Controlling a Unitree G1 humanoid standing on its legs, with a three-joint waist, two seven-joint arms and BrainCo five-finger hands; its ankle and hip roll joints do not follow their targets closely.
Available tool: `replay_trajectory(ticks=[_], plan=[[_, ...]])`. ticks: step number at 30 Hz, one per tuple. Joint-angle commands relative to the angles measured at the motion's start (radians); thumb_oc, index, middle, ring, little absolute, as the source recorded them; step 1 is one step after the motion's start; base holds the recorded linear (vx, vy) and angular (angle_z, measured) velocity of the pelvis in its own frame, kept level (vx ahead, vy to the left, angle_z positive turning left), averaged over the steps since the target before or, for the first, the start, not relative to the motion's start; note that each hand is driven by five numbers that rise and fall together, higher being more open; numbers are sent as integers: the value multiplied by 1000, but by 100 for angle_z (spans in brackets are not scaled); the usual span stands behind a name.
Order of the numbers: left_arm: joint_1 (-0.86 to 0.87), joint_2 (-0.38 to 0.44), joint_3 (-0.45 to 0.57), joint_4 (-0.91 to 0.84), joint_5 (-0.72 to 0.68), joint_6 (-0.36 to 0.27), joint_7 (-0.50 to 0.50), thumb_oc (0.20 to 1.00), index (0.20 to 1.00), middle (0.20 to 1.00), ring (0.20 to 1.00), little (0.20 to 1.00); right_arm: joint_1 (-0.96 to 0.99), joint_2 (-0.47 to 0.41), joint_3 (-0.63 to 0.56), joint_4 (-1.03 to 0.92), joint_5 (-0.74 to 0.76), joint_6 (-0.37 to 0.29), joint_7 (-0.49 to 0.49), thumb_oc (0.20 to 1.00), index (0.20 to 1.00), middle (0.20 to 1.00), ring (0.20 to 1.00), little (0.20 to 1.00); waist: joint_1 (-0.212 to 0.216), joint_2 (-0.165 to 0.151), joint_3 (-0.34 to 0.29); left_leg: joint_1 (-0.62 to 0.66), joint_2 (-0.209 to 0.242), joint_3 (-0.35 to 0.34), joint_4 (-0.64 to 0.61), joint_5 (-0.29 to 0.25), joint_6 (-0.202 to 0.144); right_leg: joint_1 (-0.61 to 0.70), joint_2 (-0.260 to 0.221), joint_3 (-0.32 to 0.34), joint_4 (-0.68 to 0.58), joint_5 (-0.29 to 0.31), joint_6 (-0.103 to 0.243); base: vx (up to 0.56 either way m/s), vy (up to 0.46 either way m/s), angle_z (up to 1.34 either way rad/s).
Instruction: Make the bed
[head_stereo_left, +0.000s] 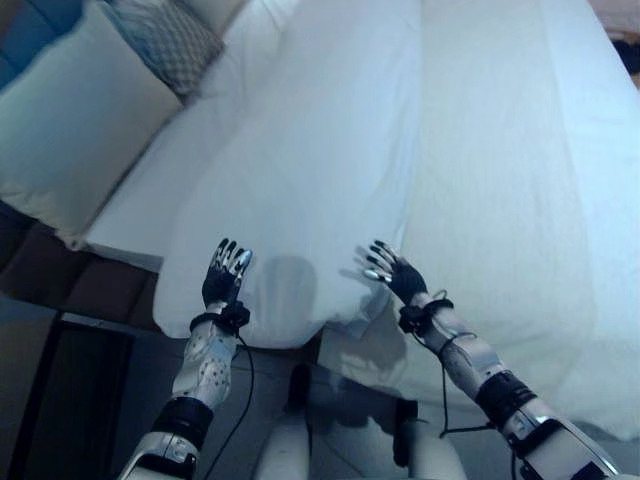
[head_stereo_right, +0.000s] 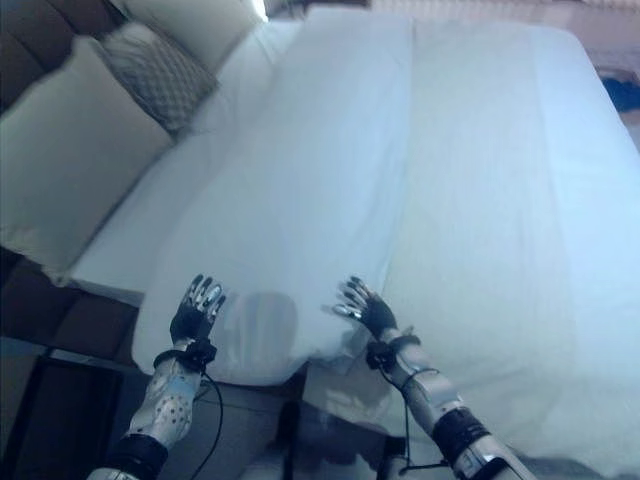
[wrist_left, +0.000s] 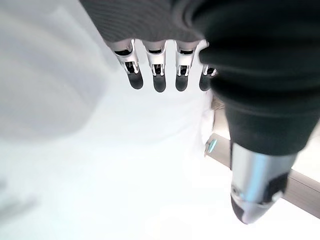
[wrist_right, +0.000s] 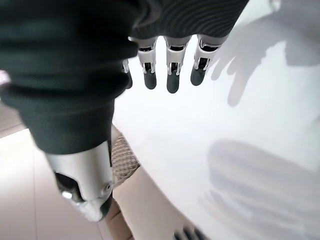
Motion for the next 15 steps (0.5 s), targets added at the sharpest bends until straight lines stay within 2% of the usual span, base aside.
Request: replay_trajectory(ticks=[1,3,5,6,8,9,10,12,14,15], plan=[[-120,47,-6,-70,-125,-36,-70,1000,1000,1000,1000,1000,-131,74,4,-53,123,-57,22,1000,1000,1000,1000,1000,7,-31,6,-78,-19,9,72,-7,16,137,-98,53,-31,106,60,90,322,-9],[-162,59,-17,-54,-138,-34,-75,1000,1000,1000,1000,1000,-171,82,8,-35,149,-63,18,1000,1000,1000,1000,1000,5,-28,14,-86,-26,13,73,-10,23,117,-102,54,-20,130,58,53,257,-8],[-260,84,-29,-24,-195,-13,-88,1000,1000,1000,1000,1000,-267,116,7,-14,250,-69,28,1000,1000,1000,1000,1000,12,-32,41,-96,-41,37,68,-23,40,90,-115,-3,3,144,44,48,283,-6],[-261,85,-29,-23,-196,-13,-89,1000,1000,1000,1000,1000,-269,116,7,-13,250,-69,29,1000,1000,1000,1000,1000,11,-32,43,-96,-41,37,68,-23,40,90,-115,-4,3,143,44,9,205,-12],[-338,90,-29,10,-247,-13,-93,1000,1000,1000,1000,1000,-367,138,1,19,320,-72,30,1000,1000,1000,1000,1000,29,-52,75,-111,-42,69,51,-22,39,67,-92,-77,-71,136,39,-11,164,-13],[-338,90,-29,10,-247,-13,-93,1000,1000,1000,1000,1000,-368,138,1,19,320,-72,30,1000,1000,1000,1000,1000,29,-52,75,-110,-42,69,51,-22,39,67,-92,-77,-72,136,39,-30,73,-34],[-386,84,-23,41,-274,-16,-89,1000,1000,1000,1000,1000,-432,160,0,66,347,-81,23,1000,1000,1000,1000,1000,32,-61,91,-124,-41,78,32,-16,37,46,-48,-89,-135,135,44,-13,74,-35],[-440,70,-24,89,-296,-28,-74,1000,1000,1000,1000,1000,-500,185,-20,132,384,-106,-2,1000,1000,1000,1000,1000,24,-64,110,-122,-52,84,9,-12,38,-10,19,-61,-173,135,40,8,106,-23],[-473,70,-19,119,-302,-33,-64,1000,1000,1000,1000,1000,-531,202,-32,176,406,-114,-12,1000,1000,1000,1000,1000,25,-65,120,-124,-51,84,4,-12,37,-37,31,-55,-179,135,40,18,46,-13],[-498,69,-18,136,-305,-37,-53,1000,1000,1000,1000,1000,-558,202,-46,213,415,-119,-30,1000,1000,1000,1000,1000,36,-71,129,-135,-52,85,15,-13,32,-30,21,-82,-199,142,41,-11,17,-13]])
